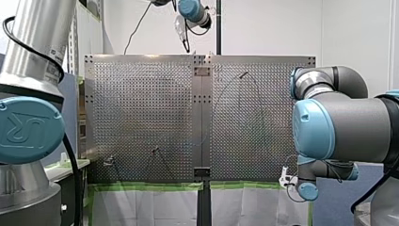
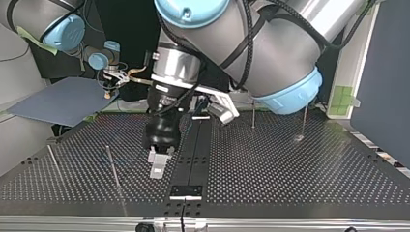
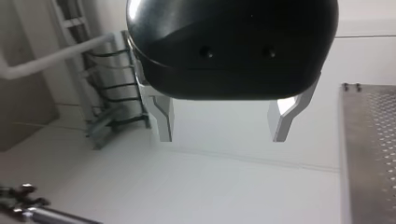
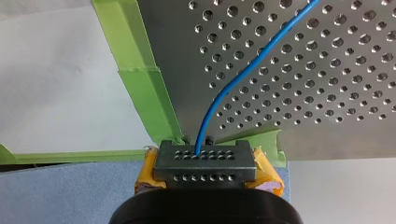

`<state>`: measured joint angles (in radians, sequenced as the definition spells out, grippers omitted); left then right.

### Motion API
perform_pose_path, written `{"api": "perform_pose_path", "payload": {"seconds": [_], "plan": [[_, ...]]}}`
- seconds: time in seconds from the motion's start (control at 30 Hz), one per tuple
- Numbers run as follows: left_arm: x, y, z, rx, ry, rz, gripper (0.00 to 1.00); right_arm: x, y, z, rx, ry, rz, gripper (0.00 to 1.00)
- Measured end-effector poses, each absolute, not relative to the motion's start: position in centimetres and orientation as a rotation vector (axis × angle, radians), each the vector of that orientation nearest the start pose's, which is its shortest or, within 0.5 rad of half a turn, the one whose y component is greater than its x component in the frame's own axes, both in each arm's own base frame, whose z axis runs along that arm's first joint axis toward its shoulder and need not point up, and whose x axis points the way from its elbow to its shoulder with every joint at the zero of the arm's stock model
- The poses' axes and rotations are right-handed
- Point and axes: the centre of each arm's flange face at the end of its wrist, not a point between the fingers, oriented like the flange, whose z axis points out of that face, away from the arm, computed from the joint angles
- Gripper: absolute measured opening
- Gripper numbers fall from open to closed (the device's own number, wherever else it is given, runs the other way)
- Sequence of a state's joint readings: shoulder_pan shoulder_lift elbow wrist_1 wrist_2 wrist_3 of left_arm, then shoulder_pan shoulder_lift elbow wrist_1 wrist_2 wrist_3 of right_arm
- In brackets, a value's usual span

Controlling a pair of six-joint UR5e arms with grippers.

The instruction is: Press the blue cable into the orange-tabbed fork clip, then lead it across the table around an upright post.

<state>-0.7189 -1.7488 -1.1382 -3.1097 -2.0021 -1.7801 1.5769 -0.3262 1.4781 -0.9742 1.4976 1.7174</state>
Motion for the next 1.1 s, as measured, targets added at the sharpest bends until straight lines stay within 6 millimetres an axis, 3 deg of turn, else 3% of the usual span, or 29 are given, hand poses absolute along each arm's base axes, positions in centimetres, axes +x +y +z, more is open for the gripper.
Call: {"api": "perform_pose_path", "payload": {"seconds": [0.57,0.73,1.1], "plan": [[34.0,-41.0,62.9,-0.133,1.207,-0.637,0.99,14.6,-64.1,-17.5,1.320,-1.424,1.282,0.00],[35.1,-41.6,60.2,-0.153,1.226,-0.647,0.99,14.7,-64.1,-17.5,1.322,-1.423,1.282,0.00],[38.4,-44.1,50.8,-0.174,1.315,-0.633,0.99,15.1,-64.0,-17.5,1.334,-1.419,1.285,0.00]]}}
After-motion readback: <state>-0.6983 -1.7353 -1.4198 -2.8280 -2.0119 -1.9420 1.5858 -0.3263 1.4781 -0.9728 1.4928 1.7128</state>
